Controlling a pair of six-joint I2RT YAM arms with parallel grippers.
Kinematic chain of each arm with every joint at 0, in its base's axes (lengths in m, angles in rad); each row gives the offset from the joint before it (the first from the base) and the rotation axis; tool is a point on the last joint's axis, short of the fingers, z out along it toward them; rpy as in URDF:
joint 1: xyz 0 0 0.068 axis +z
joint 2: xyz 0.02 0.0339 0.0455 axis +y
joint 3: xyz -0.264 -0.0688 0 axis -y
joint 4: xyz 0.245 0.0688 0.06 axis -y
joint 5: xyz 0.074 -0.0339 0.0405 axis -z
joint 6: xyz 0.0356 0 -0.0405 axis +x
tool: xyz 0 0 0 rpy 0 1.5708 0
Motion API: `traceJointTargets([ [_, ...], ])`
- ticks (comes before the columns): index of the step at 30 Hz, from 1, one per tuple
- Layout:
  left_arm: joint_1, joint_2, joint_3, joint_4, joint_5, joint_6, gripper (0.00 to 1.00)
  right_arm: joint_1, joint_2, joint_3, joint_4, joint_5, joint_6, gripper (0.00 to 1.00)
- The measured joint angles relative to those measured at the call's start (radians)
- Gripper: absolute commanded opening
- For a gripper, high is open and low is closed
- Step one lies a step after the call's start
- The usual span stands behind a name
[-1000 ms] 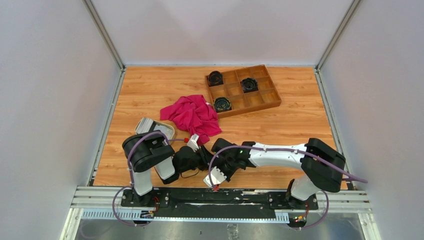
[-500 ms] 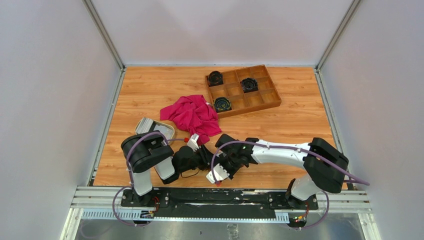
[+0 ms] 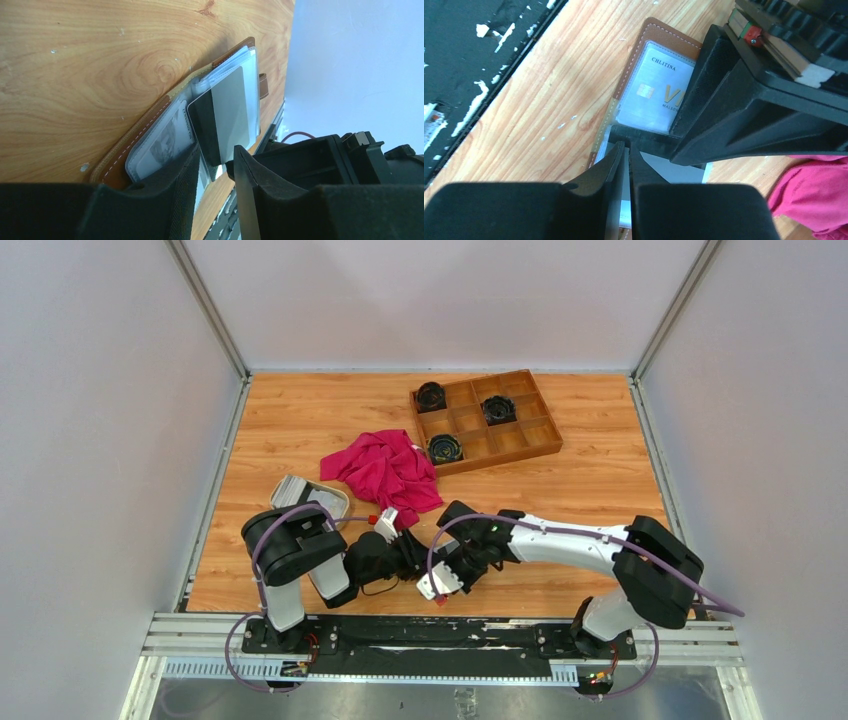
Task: Put the credit cards into the card holder
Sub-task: Insert the credit card into the card holder.
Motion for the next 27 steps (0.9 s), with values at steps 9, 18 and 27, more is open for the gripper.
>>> traceJointTargets([
  [9, 0.001, -0.018, -0.004, -0.014, -0.004, 0.012, 0.37, -0.076, -0.026, 0.043, -0.048, -0.151, 0.053, 0.12],
  [18, 0.001, -0.058, 0.030, -0.119, 0.002, 0.041, 0.32, -0.231, -0.043, 0.078, -0.064, -0.242, 0.116, 0.12],
  [27, 0.001, -0.064, 0.088, -0.203, 0.029, 0.075, 0.25, -0.259, -0.012, 0.101, -0.065, -0.260, 0.168, 0.11],
])
